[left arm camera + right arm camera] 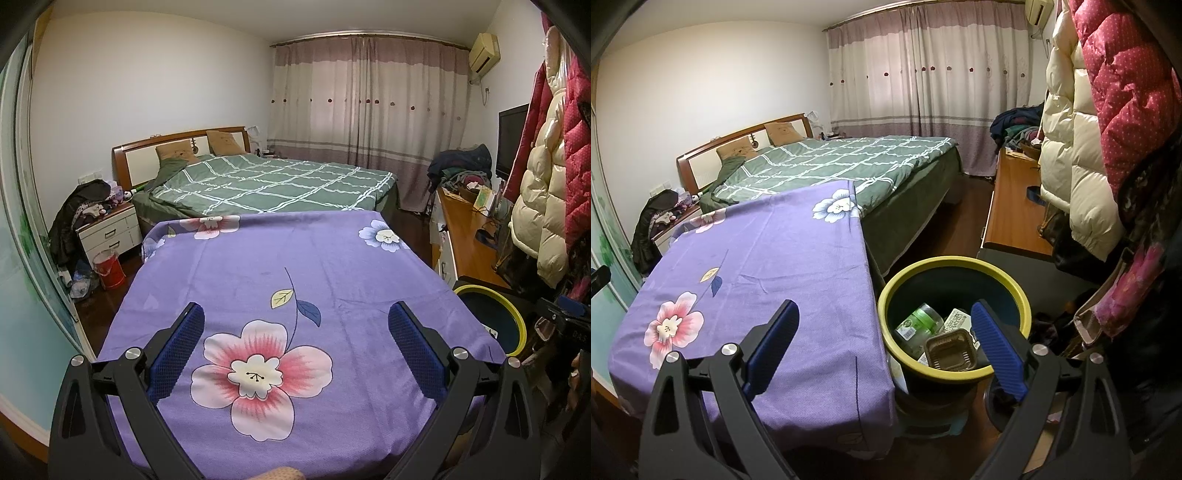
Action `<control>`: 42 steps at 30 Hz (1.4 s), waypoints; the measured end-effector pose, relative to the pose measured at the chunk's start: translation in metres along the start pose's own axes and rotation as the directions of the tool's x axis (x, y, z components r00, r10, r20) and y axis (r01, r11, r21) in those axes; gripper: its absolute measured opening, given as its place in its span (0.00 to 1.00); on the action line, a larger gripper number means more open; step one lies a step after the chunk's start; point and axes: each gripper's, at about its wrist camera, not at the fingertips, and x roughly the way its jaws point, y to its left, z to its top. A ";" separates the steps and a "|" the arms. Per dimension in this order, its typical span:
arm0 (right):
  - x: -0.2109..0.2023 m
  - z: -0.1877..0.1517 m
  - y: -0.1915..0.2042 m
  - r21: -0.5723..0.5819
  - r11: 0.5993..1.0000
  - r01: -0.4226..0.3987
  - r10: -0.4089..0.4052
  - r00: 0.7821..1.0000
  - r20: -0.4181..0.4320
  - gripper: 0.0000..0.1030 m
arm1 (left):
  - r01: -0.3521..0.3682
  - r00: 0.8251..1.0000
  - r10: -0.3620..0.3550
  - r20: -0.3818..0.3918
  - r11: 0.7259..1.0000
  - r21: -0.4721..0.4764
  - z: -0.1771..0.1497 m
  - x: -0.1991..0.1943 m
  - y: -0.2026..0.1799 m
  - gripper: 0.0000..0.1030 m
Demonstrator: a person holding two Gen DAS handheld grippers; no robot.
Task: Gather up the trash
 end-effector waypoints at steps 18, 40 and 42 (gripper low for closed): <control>0.001 0.000 0.002 0.002 1.000 -0.002 0.002 1.000 -0.001 0.87 | 0.000 1.000 0.000 -0.002 1.000 0.001 0.001 0.000 -0.002 0.95; 0.001 -0.001 0.004 0.005 1.000 -0.004 0.004 1.000 -0.005 0.87 | 0.006 1.000 -0.006 -0.013 1.000 -0.018 0.000 0.007 0.002 0.95; 0.002 -0.002 0.006 0.006 1.000 -0.008 0.008 1.000 -0.008 0.87 | 0.005 1.000 -0.006 -0.011 1.000 -0.016 0.001 0.009 0.003 0.95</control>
